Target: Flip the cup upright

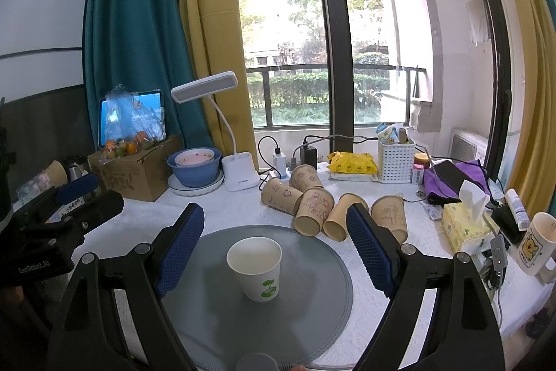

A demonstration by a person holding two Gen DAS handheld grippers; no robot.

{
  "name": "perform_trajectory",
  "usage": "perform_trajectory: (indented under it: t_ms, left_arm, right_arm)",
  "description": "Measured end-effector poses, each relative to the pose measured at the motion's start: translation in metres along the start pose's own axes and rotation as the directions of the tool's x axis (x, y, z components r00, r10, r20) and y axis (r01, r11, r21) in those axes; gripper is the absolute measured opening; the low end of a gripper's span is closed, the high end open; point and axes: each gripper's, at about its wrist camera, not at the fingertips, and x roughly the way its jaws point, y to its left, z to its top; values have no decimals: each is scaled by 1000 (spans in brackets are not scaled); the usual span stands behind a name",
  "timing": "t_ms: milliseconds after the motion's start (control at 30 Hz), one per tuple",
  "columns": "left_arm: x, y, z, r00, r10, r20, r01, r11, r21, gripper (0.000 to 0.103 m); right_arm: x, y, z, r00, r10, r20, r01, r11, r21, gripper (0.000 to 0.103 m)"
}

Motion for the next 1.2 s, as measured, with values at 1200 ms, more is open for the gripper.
perform_trajectory:
  t_ms: [1200]
  left_arm:
    - [0,-1,-1,1000,1,2,-1,1000,-3,90]
  right_arm:
    - [2,4,-5,1000,2,-7,-2,1000,3,86]
